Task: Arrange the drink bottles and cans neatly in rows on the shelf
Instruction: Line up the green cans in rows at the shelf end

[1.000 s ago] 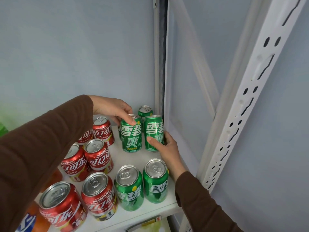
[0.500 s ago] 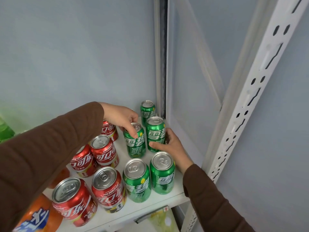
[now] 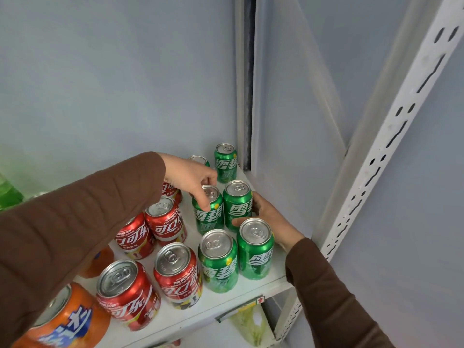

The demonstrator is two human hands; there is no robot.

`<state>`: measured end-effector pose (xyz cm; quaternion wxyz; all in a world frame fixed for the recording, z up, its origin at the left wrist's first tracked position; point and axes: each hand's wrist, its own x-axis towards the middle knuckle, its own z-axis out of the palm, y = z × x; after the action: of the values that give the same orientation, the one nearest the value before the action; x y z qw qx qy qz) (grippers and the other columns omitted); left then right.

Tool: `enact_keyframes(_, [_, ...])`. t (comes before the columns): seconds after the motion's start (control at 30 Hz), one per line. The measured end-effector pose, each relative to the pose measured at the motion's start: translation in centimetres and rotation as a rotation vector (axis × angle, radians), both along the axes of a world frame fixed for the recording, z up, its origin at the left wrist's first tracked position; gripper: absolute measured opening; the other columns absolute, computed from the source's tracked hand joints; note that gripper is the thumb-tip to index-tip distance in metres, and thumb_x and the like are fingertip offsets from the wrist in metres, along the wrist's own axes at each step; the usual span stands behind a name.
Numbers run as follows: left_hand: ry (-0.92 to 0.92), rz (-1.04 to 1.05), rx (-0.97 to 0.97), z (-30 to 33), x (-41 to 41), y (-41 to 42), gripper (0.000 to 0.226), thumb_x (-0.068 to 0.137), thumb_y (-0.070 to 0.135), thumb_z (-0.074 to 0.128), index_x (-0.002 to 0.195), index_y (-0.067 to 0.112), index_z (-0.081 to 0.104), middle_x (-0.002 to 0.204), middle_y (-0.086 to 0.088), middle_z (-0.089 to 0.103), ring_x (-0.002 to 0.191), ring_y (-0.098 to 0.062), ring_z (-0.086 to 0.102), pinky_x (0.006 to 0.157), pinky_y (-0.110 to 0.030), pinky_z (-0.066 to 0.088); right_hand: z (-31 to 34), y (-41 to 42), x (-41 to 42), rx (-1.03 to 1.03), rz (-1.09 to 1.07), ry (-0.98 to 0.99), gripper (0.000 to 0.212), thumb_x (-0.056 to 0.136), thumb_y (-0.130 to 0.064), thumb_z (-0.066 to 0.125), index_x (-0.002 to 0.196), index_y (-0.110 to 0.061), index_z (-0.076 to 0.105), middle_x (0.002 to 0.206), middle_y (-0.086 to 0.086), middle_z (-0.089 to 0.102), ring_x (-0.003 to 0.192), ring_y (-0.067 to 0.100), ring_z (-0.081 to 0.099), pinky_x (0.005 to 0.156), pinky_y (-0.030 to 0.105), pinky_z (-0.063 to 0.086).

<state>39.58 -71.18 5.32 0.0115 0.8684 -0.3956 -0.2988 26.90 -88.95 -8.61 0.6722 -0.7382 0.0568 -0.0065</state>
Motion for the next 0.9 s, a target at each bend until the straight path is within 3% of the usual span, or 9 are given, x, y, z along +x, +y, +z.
enact_keyframes(0.1, [0.023, -0.011, 0.033, 0.0, 0.1, -0.1, 0.049, 0.073, 0.034, 0.087, 0.107, 0.026, 0.052, 0.109, -0.001, 0.064, 0.091, -0.015, 0.060, 0.076, -0.030, 0.050, -0.2, -0.1, -0.2, -0.001, 0.028, -0.009, 0.071, 0.069, -0.012, 0.089, 0.131, -0.023, 0.056, 0.132, 0.009, 0.067, 0.127, 0.030, 0.061, 0.109, 0.048, 0.049])
enact_keyframes(0.17, [0.034, -0.017, 0.060, 0.1, 0.1, -0.2, 0.048, 0.073, 0.033, 0.087, 0.105, 0.027, 0.051, 0.110, 0.000, 0.063, 0.091, -0.014, 0.059, 0.075, -0.026, 0.049, -0.1, -0.2, -0.2, 0.009, 0.049, -0.011, 0.072, 0.068, -0.012, 0.088, 0.130, -0.029, 0.055, 0.132, 0.007, 0.067, 0.129, 0.029, 0.059, 0.110, 0.046, 0.048])
enact_keyframes(0.3, [0.132, 0.023, 0.072, 0.8, 0.4, -0.1, 0.056, 0.079, 0.032, 0.083, 0.123, 0.023, 0.050, 0.124, -0.001, 0.061, 0.096, -0.008, 0.062, 0.080, -0.020, 0.050, -0.1, -0.3, -0.3, 0.083, 0.058, -0.043, 0.068, 0.069, -0.013, 0.074, 0.131, -0.033, 0.057, 0.129, -0.003, 0.068, 0.127, 0.020, 0.060, 0.107, 0.037, 0.050])
enact_keyframes(0.37, [0.151, 0.070, 0.014, 1.7, 0.7, 0.4, 0.064, 0.081, 0.034, 0.079, 0.135, 0.022, 0.048, 0.130, 0.002, 0.057, 0.105, -0.007, 0.061, 0.089, -0.021, 0.049, 0.0, -0.6, -0.4, 0.193, -0.040, -0.084, 0.074, 0.075, -0.006, 0.064, 0.144, -0.027, 0.053, 0.141, -0.003, 0.063, 0.133, 0.016, 0.057, 0.111, 0.039, 0.047])
enact_keyframes(0.47, [0.046, 0.111, -0.160, 3.0, 1.5, 1.4, 0.055, 0.084, 0.034, 0.077, 0.133, 0.025, 0.054, 0.129, 0.008, 0.059, 0.116, -0.011, 0.059, 0.102, -0.028, 0.045, 1.1, -1.0, 0.2, 0.315, -0.257, -0.189, 0.062, 0.089, 0.003, 0.051, 0.143, -0.028, 0.055, 0.140, -0.009, 0.063, 0.132, 0.005, 0.056, 0.117, 0.034, 0.039])
enact_keyframes(0.6, [-0.125, 0.150, -0.397, 2.9, 3.2, 2.2, 0.047, 0.086, 0.031, 0.077, 0.129, 0.027, 0.058, 0.128, 0.008, 0.059, 0.120, -0.010, 0.055, 0.106, -0.033, 0.042, 3.6, -1.1, 4.3, 0.199, -0.457, -0.256, 0.049, 0.097, -0.011, 0.066, 0.144, -0.018, 0.054, 0.144, 0.002, 0.060, 0.132, 0.014, 0.056, 0.115, 0.032, 0.042])
enact_keyframes(0.77, [-0.264, 0.132, -0.306, 1.8, 6.0, 1.9, 0.070, 0.082, 0.039, 0.080, 0.143, 0.026, 0.047, 0.143, 0.000, 0.050, 0.129, -0.016, 0.047, 0.109, -0.037, 0.040, 2.7, -1.2, 9.1, -0.149, -0.446, -0.188, 0.076, 0.088, -0.029, 0.079, 0.153, -0.018, 0.043, 0.153, 0.004, 0.051, 0.139, 0.019, 0.049, 0.112, 0.032, 0.039])
enact_keyframes(0.9, [-0.279, 0.108, -0.175, 1.4, 7.4, 1.0, 0.082, 0.079, 0.042, 0.082, 0.148, 0.024, 0.042, 0.145, -0.002, 0.049, 0.130, -0.019, 0.047, 0.107, -0.036, 0.040, 1.1, -1.3, 11.6, -0.149, -0.294, -0.075, 0.101, 0.078, -0.029, 0.089, 0.159, -0.016, 0.030, 0.159, 0.011, 0.044, 0.144, 0.026, 0.045, 0.118, 0.047, 0.039])
